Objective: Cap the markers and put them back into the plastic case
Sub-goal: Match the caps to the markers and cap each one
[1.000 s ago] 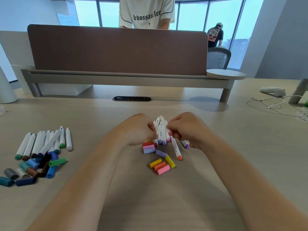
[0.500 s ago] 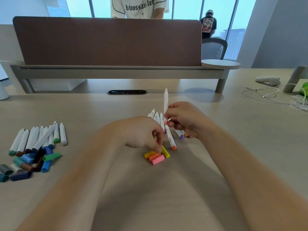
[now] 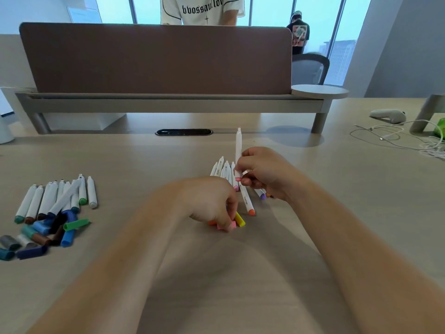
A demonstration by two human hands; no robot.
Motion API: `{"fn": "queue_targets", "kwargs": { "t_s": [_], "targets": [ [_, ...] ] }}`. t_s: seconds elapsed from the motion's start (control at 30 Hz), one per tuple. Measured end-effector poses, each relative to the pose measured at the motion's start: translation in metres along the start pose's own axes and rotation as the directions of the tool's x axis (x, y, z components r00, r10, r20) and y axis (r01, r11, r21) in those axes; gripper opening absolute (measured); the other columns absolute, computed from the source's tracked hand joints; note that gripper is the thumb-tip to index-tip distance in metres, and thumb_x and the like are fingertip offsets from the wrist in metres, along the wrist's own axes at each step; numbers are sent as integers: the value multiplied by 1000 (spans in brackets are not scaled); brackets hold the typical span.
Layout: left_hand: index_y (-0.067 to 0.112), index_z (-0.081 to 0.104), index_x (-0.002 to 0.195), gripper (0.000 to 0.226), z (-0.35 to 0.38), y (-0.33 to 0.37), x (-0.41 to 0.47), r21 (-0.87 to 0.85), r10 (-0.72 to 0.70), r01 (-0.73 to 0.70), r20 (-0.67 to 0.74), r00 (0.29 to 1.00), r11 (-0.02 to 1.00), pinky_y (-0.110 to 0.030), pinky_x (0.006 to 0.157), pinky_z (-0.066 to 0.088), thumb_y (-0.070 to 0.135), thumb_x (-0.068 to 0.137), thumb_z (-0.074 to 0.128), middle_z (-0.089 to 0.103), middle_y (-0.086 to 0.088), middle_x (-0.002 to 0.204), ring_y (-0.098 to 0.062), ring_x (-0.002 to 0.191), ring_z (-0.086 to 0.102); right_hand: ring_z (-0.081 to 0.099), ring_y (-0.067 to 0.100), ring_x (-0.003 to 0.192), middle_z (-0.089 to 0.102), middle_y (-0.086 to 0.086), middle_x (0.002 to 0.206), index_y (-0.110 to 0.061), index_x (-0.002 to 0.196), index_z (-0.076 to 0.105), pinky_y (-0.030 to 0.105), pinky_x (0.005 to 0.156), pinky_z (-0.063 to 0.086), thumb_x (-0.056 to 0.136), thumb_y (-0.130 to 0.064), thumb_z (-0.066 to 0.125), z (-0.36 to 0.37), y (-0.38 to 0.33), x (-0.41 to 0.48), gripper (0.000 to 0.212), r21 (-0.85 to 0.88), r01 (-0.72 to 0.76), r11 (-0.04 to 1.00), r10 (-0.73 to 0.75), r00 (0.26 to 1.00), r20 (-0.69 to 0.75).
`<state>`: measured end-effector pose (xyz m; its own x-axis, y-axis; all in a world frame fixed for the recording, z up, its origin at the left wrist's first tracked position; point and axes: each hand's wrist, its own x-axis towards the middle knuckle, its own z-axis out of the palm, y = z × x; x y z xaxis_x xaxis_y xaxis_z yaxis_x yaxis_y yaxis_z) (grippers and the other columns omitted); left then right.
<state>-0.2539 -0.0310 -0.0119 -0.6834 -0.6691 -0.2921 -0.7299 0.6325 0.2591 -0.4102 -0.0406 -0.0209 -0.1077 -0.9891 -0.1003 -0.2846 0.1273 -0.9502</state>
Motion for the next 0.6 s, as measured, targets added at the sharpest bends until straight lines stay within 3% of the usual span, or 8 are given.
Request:
{"fn": "queue_targets", "kwargs": {
  "t_s": [0.17,0.27,0.4,0.47,0.53,0.6],
  "targets": [
    [18,73,80,10,4,1,3,35,-35,36,-33,999,999,-24,57,40,28,82,70,67,2,78,-10,67,53,54,14,47,67,15,74,0,94,60,26,52,42,86,-2,54,0,0,-1,10,-16,2,1000,-2,1000,13],
    [16,74,85,16,1,-1,2,-2,-42,42,-83,996,999,-25,56,38,30,86,66,63,2,73,-11,64,50,54,15,47,65,15,71,0,93,59,29,53,42,85,-2,54,-1,-1,-2,10,-20,9,1000,-9,1000,16],
    [15,74,91,21,-15,-16,-3,-214,-57,-6,-287,956,977,-30,63,45,33,90,63,67,-2,80,-13,69,54,51,16,48,61,12,70,-2,89,59,26,51,41,88,-6,54,-2,-2,-4,6,-29,40,999,-40,999,18],
    [15,72,91,19,-19,-27,-4,-329,-116,-17,-380,918,944,-19,54,42,29,94,60,65,6,70,-5,59,52,49,15,46,64,11,71,-3,90,60,24,48,40,93,-12,55,-1,-2,-5,10,-36,57,998,-56,998,31],
    [8,69,90,19,-19,-35,-6,-470,-167,-34,-380,910,882,-16,48,41,21,97,56,64,7,60,-3,48,50,49,14,46,67,13,74,-1,94,61,23,47,41,97,-16,56,-1,-4,-8,16,-42,62,997,-59,996,64],
    [1,65,91,19,-17,-41,-5,-610,-209,-75,-381,901,789,-21,48,43,15,98,54,70,0,65,-10,49,53,48,11,44,67,14,74,-1,91,62,20,45,41,97,-16,58,-1,-7,-13,16,-36,77,996,-72,990,117]
  ]
}}
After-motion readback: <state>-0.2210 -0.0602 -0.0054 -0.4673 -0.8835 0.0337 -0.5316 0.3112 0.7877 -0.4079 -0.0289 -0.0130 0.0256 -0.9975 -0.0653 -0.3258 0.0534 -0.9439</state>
